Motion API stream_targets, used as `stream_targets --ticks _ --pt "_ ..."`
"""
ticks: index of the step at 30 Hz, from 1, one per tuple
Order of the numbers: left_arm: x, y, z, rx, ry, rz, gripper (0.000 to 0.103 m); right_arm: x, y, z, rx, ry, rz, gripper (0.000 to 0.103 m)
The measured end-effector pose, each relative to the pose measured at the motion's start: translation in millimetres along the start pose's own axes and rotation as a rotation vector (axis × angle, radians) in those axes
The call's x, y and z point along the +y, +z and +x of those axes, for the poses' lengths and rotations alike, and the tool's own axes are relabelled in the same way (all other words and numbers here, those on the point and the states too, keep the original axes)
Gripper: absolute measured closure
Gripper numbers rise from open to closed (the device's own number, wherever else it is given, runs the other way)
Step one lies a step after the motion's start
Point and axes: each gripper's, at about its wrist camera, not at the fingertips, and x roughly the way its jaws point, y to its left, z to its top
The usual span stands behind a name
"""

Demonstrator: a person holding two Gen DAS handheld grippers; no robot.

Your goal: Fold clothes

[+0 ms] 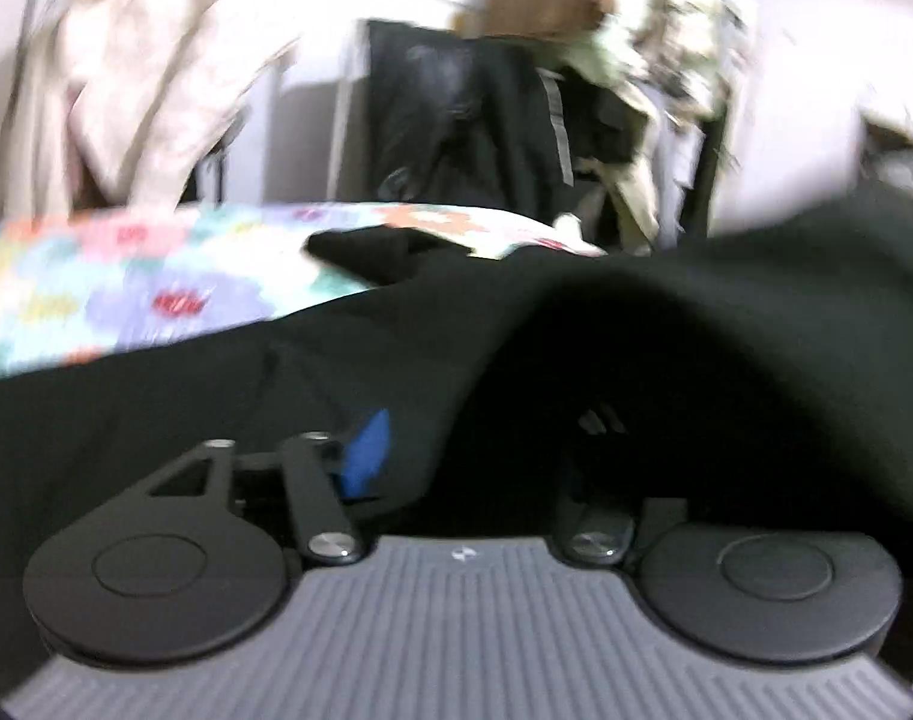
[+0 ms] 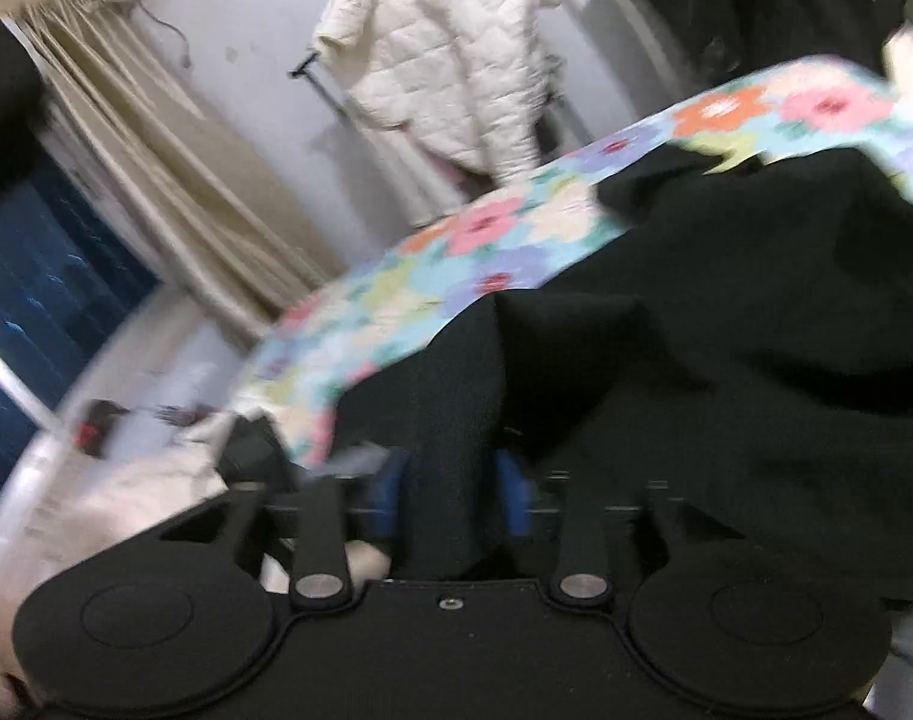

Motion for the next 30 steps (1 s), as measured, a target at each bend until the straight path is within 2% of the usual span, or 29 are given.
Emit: stream_targets --ticks 2,4,7,9,12,14,19,22,24,26,29,30 --pt "17.5 6.4 -5.4 -0.011 0.023 -0.095 0.068 3.7 -0.7 -0.9 0.017 -0.046 -0.054 0.049" --pt "40.3 7.0 -12.4 -0.008 0.010 -0.244 0.068 7.3 -1.5 -1.8 0.035 -0.092 -0.108 0.048" --pt "77.7 -2.2 -10.4 0.025 -0.009 -0.517 0.066 1.1 1.8 -7.2 0.050 -0.270 -0.254 0.048" --pt "94.7 -15.3 -1.7 0.029 -0.007 -0.632 0.062 1.9 1.7 -7.0 0.090 -0.349 -0.381 0.048" --pt "103.5 -16.8 3.1 0.024 0.028 -0.648 0.054 3.5 4.7 4.5 0.180 -0.408 -0.543 0.047" --pt "103.5 -16.1 0.3 0.009 0.017 -0.654 0.049 3.1 7.8 13.2 0.238 -0.430 -0.629 0.046" --pt "105.3 -17.7 -3.5 -0.012 -0.037 -0.670 0.049 -3.4 15.8 46.9 0.334 -0.468 -0.796 0.043" --pt "109.0 -15.4 -14.6 -0.043 -0.096 -0.683 0.052 -11.7 17.3 67.3 0.372 -0.492 -0.856 0.042" --pt "107.3 -14.5 -23.9 -0.065 -0.141 -0.686 0.058 -20.1 18.6 74.3 0.395 -0.478 -0.847 0.042" --pt "102.1 -9.8 -23.5 -0.077 -0.167 -0.656 0.060 -30.3 20.6 80.4 0.426 -0.439 -0.819 0.042" --pt "91.3 -2.8 -22.0 -0.085 -0.194 -0.600 0.060 -38.9 24.1 77.5 0.418 -0.394 -0.780 0.047" --pt "88.6 -1.5 -22.2 -0.089 -0.213 -0.594 0.063 -41.5 27.8 72.8 0.409 -0.381 -0.747 0.065"
